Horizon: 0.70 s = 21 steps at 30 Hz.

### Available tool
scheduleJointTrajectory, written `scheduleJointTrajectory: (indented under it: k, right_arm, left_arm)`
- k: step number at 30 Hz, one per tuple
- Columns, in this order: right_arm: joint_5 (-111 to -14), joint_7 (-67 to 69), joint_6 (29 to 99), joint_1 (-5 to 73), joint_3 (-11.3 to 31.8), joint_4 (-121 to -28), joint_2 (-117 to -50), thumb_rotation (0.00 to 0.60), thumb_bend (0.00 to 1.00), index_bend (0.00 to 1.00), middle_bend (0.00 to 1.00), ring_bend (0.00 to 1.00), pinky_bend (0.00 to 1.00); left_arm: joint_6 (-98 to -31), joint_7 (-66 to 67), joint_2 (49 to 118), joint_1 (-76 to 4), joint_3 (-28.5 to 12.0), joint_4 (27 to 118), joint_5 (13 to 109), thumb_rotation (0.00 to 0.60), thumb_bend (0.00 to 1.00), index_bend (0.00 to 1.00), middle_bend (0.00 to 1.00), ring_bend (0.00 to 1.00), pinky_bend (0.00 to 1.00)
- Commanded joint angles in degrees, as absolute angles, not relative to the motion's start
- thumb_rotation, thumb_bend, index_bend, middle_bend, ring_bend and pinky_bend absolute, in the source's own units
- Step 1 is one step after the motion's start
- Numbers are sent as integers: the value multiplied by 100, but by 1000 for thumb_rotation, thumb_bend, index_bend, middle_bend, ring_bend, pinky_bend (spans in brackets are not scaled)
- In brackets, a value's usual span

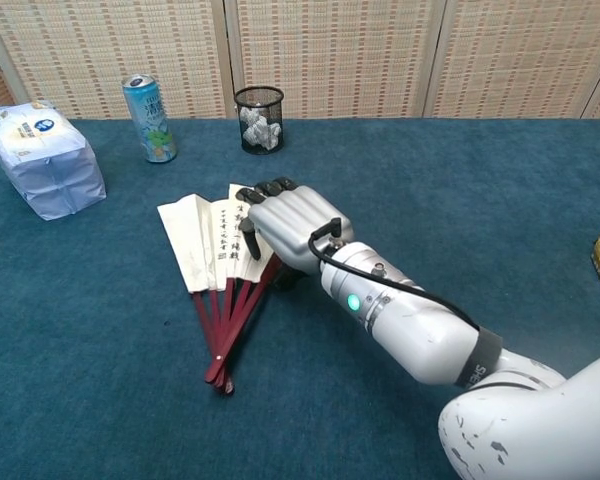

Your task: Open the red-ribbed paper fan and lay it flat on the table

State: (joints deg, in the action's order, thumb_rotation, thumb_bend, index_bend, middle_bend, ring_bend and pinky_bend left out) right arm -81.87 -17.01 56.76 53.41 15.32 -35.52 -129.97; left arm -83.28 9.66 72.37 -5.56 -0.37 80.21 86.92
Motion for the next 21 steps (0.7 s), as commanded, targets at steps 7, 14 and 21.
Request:
scheduleJointTrajectory:
  k: [7,14,21]
  right_arm:
    - [-7690,-1799,5703,5696,1485,-3596,-13000,600,529,590,107,0,0]
    - [-8056,-1573,6537,5832,1440,-3581,-12925,600,619,612,119,0,0]
    - [-8225,-2384,7006,5896,1760,-5035,-12092,600,631,616,119,0,0]
  left_arm:
    - [-8409,1028,7225,-526,-53,8066,8687,600,467,5,0,0,33]
    - [-8363,732,7217,-578,-40,8029,8761,600,475,22,0,0,37]
    - [-8271,-1186,7531,-909,-41,7475,9177,600,476,242,0,0,53]
